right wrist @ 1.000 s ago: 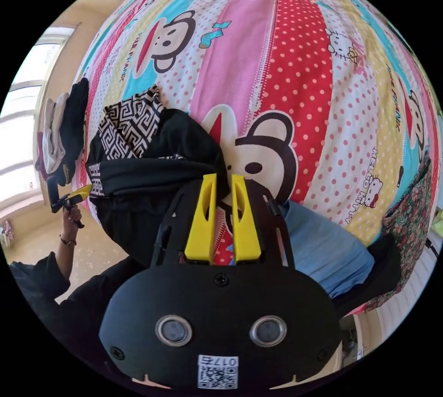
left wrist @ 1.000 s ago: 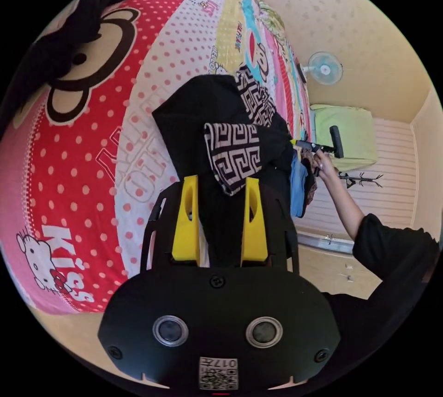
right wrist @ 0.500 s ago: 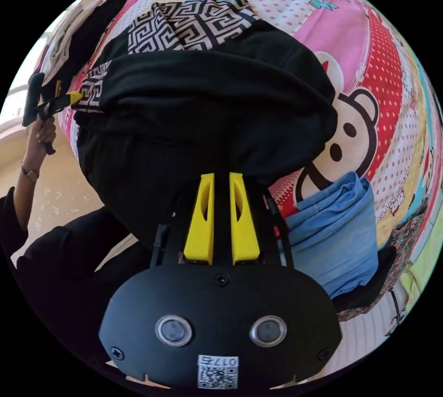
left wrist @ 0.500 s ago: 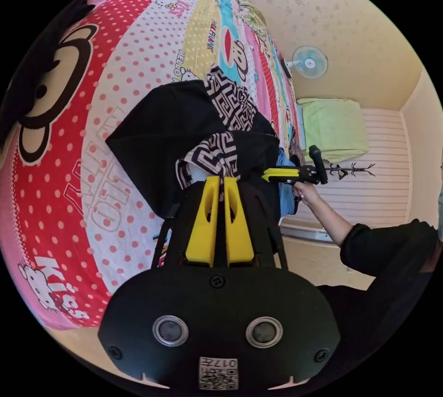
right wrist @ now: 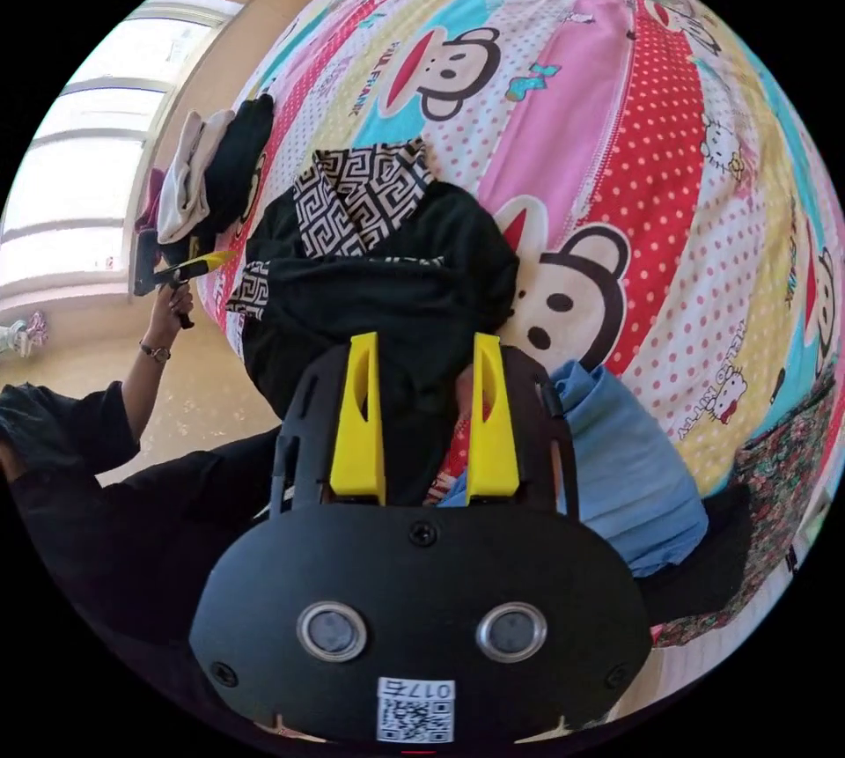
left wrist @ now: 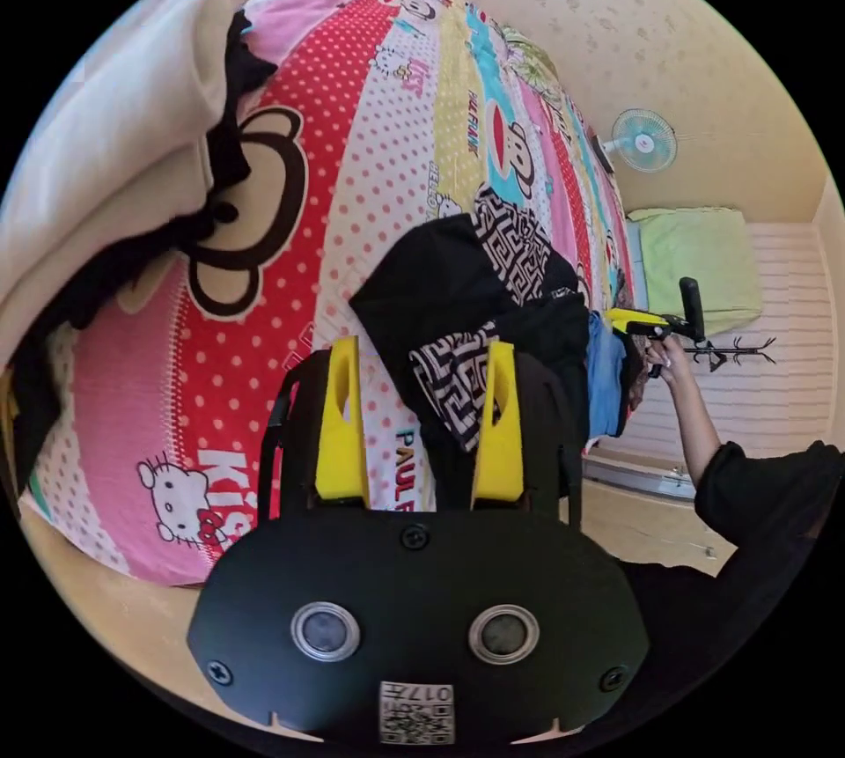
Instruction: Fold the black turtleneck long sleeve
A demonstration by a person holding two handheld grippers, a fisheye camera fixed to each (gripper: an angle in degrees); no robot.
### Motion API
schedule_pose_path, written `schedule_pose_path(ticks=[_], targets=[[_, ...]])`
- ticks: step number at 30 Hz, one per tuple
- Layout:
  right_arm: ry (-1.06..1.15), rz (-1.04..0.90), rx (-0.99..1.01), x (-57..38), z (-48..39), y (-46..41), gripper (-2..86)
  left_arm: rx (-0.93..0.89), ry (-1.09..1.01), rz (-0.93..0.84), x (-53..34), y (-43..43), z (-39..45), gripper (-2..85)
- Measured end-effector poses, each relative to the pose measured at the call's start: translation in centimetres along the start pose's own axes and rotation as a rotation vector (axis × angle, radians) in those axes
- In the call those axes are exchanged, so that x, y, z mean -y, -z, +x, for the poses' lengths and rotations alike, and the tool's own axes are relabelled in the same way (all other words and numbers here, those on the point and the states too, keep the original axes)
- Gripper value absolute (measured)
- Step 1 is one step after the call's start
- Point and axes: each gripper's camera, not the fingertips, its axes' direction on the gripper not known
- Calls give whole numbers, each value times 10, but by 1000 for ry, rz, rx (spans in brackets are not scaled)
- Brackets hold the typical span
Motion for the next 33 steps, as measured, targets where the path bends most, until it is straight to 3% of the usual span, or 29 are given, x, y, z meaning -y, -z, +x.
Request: schedule_pose_path(ticks=[2,5,7,9,11,14,16,18,20,22,24,26,27,28,33], targets=[[1,37,8,15,13,-12,183,-24,15,-57,12,-19,-7,229],[17,-27,58,34,23,-51,213,138,-30,-111,15,-35,8,230],[58,-34,-70,34,5,-64,224,159,-100,-123,7,-42,31,247],[125,-107,-270,30,-25,-76,206,332,-158,-167,-7,-58,61,258],[113,-90,-310,22,-37,-77,172,446,-162,-131,-16,-65,71,222],[78,-38,-257,13,-38,-68,105,376,-54,-60,-18,-56,63,151],[76,-1,-174,8,-32,-57,104,165,-49,-53,-15,-47,56,87],[40,78,-131,3,-18,-38,120,97,46,-7,-15,-31,42,105],[34,91,-93,4,-5,-30,138,92,76,12,-14,-24,33,186],[33,52,-46,8,7,-34,150,64,59,-9,-11,-30,27,193],[25,-110,-15,12,18,-66,141,107,73,-43,-11,-50,25,166],[48,-67,-92,6,10,-67,113,210,51,-67,-13,-54,36,111],[85,-96,-56,4,3,-65,88,144,4,-91,-14,-56,46,51],[70,-91,-60,2,1,-62,75,126,6,-78,-16,-55,50,45],[0,148,-129,-10,-8,20,40,211,22,205,-18,12,84,16]])
